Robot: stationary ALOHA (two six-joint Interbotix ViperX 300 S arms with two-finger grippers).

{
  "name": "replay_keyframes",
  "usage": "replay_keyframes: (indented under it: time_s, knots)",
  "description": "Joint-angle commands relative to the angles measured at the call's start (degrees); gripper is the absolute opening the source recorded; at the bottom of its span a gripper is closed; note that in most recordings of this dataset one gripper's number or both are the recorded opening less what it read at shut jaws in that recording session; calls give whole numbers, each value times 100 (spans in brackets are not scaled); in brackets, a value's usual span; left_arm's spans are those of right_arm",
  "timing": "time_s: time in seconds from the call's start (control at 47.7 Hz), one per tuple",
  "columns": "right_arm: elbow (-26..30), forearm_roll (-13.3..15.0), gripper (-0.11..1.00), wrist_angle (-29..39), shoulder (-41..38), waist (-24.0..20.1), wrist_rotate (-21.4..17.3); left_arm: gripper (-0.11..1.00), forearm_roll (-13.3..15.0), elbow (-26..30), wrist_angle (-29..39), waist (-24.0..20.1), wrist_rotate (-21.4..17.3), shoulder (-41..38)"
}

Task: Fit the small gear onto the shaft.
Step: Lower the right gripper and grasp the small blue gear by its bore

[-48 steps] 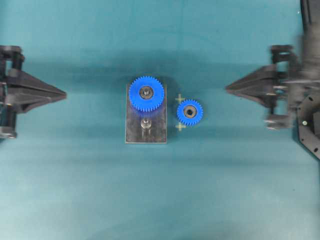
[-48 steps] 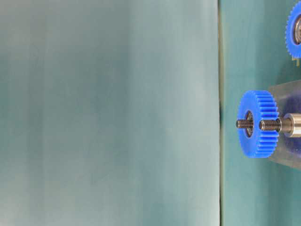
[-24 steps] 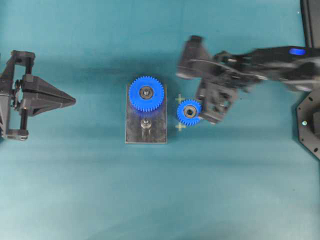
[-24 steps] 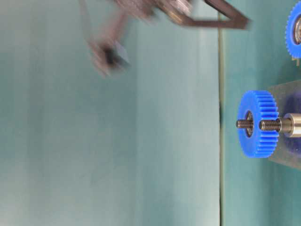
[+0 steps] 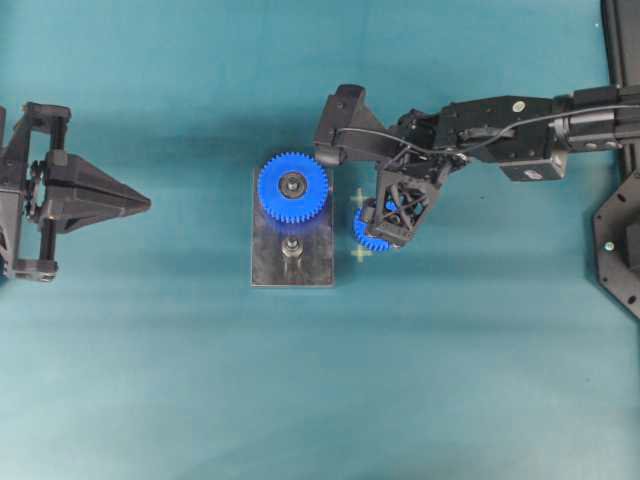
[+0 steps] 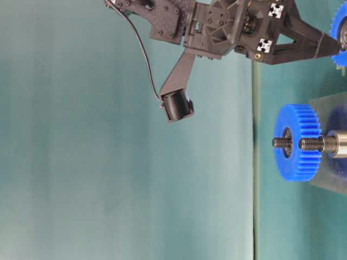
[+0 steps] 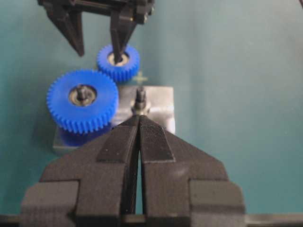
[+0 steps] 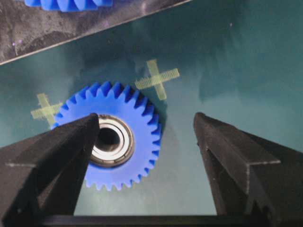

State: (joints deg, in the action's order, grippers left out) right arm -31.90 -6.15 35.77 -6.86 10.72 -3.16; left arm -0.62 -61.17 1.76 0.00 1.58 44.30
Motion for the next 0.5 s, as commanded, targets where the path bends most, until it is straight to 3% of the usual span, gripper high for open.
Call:
replay_keyframes:
  time_s: [0.0, 0.482]
  knots:
    - [70, 9, 89, 97, 62, 9, 0, 0, -18, 114, -26, -9, 9, 9]
    - [18, 26, 89, 229, -132, 9, 0, 0, -9, 97, -26, -9, 26, 18]
